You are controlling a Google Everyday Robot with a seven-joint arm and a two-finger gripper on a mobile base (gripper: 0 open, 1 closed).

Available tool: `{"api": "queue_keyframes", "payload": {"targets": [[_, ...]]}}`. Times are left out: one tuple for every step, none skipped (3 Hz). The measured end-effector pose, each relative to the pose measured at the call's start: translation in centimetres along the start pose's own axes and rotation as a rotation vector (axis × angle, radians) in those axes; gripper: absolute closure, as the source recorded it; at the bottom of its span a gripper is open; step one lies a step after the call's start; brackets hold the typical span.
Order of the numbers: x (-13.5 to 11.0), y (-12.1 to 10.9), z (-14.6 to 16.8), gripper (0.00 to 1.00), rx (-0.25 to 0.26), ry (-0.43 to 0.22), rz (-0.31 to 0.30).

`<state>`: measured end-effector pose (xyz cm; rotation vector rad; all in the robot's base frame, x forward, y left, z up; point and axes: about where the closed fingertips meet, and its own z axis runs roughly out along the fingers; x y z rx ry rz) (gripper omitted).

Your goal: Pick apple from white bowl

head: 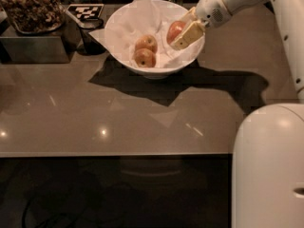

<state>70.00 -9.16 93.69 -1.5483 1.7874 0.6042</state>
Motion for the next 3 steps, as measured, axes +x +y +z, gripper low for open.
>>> {"api": "queue_keyframes", "payload": {"targets": [[-1.7, 2.2, -2.3, 1.00, -0.020, -0.059, -0.021], [-2.5, 4.4, -5.1, 1.00, 0.010, -0.072, -0.027], [-2.8, 6.7, -7.0, 0.81, 0.054, -0.081, -0.030]]}}
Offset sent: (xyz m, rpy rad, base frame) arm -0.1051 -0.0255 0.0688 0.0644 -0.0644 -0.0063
